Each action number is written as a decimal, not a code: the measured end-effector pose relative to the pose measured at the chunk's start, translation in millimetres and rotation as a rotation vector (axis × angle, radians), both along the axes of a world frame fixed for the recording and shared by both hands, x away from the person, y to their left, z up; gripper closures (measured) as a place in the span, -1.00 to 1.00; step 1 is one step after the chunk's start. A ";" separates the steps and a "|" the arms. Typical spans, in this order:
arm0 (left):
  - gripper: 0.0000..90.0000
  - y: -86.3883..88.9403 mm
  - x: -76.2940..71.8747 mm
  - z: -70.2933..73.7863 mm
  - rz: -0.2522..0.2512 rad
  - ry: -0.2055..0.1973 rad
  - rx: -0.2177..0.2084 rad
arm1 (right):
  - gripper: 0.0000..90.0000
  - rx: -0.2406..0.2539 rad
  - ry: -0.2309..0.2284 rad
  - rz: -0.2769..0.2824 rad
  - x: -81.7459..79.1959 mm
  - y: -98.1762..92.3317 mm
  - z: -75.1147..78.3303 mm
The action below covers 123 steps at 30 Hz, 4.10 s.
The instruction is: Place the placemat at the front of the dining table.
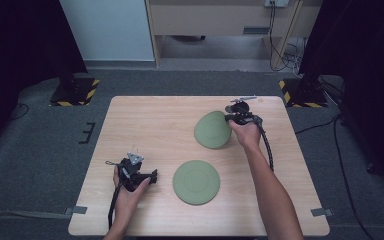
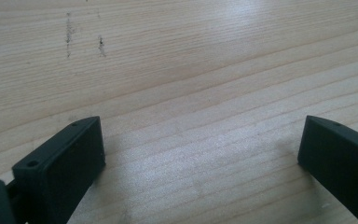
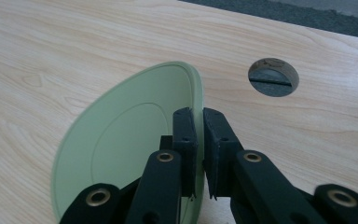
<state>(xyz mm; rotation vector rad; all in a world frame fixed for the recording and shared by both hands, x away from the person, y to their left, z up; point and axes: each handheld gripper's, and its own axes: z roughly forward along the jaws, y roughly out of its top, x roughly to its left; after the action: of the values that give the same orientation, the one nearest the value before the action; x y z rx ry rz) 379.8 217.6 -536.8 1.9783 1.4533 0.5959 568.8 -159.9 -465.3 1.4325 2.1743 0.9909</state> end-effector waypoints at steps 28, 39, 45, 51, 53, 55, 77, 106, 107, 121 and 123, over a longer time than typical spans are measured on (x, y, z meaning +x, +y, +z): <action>-1.00 -0.3 -0.2 0.0 0.001 -0.001 0.002 | 0.12 0.003 -0.031 -0.079 -0.6 -11.8 -3.0; -1.00 -0.3 -0.2 0.0 0.001 -0.001 0.002 | -0.49 0.065 0.012 -0.087 3.3 -13.4 -7.4; -1.00 -0.3 -0.2 0.0 0.002 -0.002 0.002 | -0.63 0.028 -0.002 -0.090 3.2 -17.1 -8.5; -1.00 -0.4 -0.3 0.0 0.002 -0.002 0.002 | -0.72 0.028 -0.007 -0.079 -1.7 -20.1 -2.4; -1.00 -0.4 -0.3 0.0 0.002 -0.002 0.002 | -0.74 0.029 -0.007 -0.072 -4.2 -20.3 -0.9; -1.00 -0.3 -0.2 0.0 0.002 -0.001 0.002 | -0.73 0.032 -0.012 -0.065 -8.0 -20.5 0.4; -1.00 -0.9 -0.5 0.1 0.005 -0.001 0.002 | -0.72 0.031 -0.051 -0.039 -66.8 -47.8 10.7; -1.00 -2.6 0.0 0.1 0.016 0.003 -0.001 | -0.78 0.042 -0.060 -0.020 -112.6 -75.2 4.3; -1.00 -2.6 0.0 0.1 0.016 0.003 -0.001 | -0.78 0.042 -0.060 -0.020 -112.6 -75.2 4.3; -1.00 -2.9 -0.2 0.1 0.017 0.002 0.001 | -0.81 0.057 -0.071 -0.025 -125.2 -83.8 1.8; -1.00 -2.9 -0.2 0.1 0.017 0.002 0.001 | -0.81 0.056 -0.070 -0.026 -126.7 -84.4 1.0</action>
<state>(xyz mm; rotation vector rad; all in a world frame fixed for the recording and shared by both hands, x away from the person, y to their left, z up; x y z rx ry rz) 379.6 214.7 -536.7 1.9691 1.4729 0.6023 442.1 -244.3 -464.3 1.4244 2.0887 1.0843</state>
